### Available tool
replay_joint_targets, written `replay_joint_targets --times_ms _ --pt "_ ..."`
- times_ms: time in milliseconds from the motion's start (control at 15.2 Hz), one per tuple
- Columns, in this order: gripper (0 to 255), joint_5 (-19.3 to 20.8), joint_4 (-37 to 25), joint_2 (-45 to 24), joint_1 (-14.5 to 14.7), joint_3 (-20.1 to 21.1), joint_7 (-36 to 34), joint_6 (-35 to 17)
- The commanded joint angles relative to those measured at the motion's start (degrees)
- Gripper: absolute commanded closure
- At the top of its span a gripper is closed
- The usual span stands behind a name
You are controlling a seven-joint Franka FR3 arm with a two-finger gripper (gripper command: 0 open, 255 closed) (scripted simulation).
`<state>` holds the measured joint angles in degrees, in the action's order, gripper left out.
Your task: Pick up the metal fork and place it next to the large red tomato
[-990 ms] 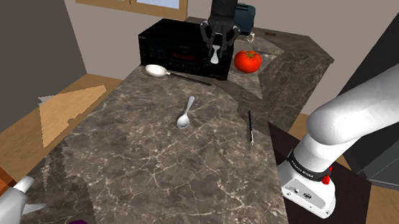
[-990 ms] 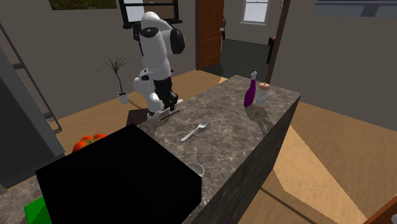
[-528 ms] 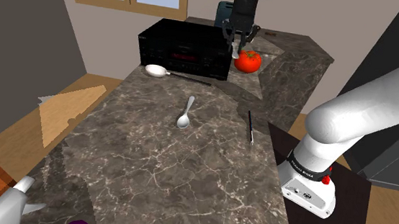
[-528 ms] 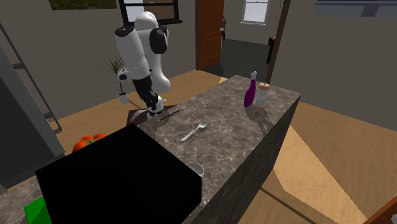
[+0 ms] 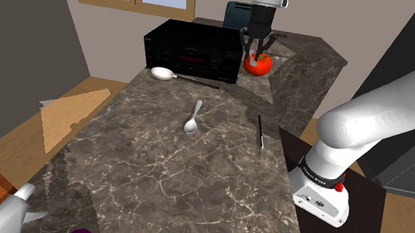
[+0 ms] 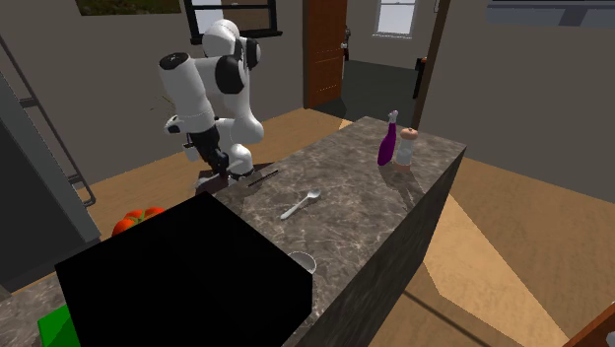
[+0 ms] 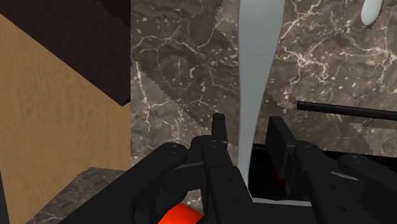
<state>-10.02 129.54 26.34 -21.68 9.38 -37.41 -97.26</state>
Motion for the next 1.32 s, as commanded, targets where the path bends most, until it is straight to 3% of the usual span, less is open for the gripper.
replay_joint_targets --times_ms 0,1254 --pt "255 -0.1 1.7 0.2 0.1 0.1 0.2 -1.6" --pt "255 -1.1 13.6 -3.4 0.4 1.3 1.5 -17.0"
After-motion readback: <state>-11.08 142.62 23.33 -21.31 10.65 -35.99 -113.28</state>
